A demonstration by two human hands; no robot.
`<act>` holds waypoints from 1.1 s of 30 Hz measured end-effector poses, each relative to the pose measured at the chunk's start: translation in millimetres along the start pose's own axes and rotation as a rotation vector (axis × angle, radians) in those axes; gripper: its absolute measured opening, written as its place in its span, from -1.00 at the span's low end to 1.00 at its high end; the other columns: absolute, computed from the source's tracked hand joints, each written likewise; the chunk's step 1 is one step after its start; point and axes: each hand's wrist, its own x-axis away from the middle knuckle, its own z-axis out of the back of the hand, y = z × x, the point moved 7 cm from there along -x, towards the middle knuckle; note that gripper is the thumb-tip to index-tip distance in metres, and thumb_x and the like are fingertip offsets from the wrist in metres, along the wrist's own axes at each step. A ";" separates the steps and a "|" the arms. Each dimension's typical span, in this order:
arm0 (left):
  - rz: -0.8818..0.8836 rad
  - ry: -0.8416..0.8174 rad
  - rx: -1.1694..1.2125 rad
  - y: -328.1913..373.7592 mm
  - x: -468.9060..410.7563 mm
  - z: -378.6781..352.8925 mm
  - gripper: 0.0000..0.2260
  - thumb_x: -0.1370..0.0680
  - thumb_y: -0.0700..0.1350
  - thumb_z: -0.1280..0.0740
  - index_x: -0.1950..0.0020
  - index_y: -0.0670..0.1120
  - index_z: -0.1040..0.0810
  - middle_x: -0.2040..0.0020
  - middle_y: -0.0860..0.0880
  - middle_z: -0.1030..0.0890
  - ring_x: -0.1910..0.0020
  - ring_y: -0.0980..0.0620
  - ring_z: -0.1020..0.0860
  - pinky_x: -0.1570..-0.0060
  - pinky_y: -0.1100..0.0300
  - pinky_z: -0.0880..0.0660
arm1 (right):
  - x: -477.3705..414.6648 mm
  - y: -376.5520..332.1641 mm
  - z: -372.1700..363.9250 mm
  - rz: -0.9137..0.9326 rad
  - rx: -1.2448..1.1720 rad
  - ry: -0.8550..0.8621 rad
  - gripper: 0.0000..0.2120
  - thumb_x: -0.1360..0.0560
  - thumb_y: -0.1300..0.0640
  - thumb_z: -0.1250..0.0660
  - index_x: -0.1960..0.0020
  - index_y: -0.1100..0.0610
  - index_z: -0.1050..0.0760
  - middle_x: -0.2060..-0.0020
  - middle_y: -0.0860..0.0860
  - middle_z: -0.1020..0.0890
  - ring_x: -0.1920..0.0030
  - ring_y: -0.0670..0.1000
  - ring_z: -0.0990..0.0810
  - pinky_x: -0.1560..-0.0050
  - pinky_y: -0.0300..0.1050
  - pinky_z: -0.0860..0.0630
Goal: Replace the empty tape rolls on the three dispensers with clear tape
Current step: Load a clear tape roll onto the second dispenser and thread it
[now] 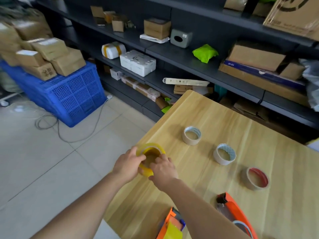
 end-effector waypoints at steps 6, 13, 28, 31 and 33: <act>0.042 0.075 0.583 -11.4 -9.8 14.9 -0.31 -0.36 0.01 -0.53 -0.42 0.13 -0.32 -0.34 0.11 -0.33 -0.25 0.06 -0.44 -0.23 0.12 -0.42 | -3.5 22.2 19.7 -0.057 -0.494 0.096 -0.71 -0.55 0.14 -0.32 -0.26 0.10 -0.56 -0.21 0.07 -0.56 -0.30 0.11 -0.44 -0.23 -0.11 -0.37; 0.302 -0.246 1.644 -3.5 -20.0 30.8 -0.18 -0.25 0.49 -0.24 -0.27 -0.08 -0.55 -0.14 -0.16 -0.65 -0.15 -0.14 -0.58 -0.21 -0.10 -0.46 | 5.6 36.9 48.1 -0.129 -1.398 0.153 -0.71 -0.44 0.13 -0.43 -0.16 0.03 -0.62 -0.09 -0.10 -0.67 -0.11 -0.06 -0.59 -0.20 -0.15 -0.50; -0.203 0.295 1.310 55.6 0.7 122.9 -0.23 -0.08 0.16 -0.55 -0.26 0.17 -0.39 -0.27 -0.06 -0.42 -0.24 0.11 -0.43 -0.14 0.26 -0.41 | 37.9 47.3 127.4 -0.254 -1.848 0.371 -0.56 -0.50 -0.13 -0.31 -0.14 0.23 -0.61 -0.07 0.19 -0.69 -0.15 0.18 -0.64 -0.30 0.24 -0.46; -0.283 0.287 1.207 68.7 4.7 131.2 -0.18 -0.08 0.23 -0.54 -0.30 0.19 -0.35 -0.30 -0.06 -0.38 -0.27 0.12 -0.40 -0.18 0.29 -0.38 | 53.1 50.2 134.8 -0.204 -1.855 0.448 -0.66 -0.45 -0.01 -0.36 -0.05 0.23 -0.62 0.07 0.18 -0.70 -0.04 0.19 -0.64 -0.32 0.34 -0.40; -0.278 0.235 1.283 74.8 5.6 134.3 -0.28 -0.13 0.32 -0.52 -0.24 0.30 -0.35 -0.32 -0.06 -0.38 -0.30 0.04 -0.41 -0.28 0.12 -0.40 | 62.3 49.7 137.5 -0.172 -1.863 0.477 -0.68 -0.46 0.01 -0.35 -0.05 0.24 -0.60 0.08 0.20 -0.68 -0.01 0.19 -0.61 -0.31 0.37 -0.39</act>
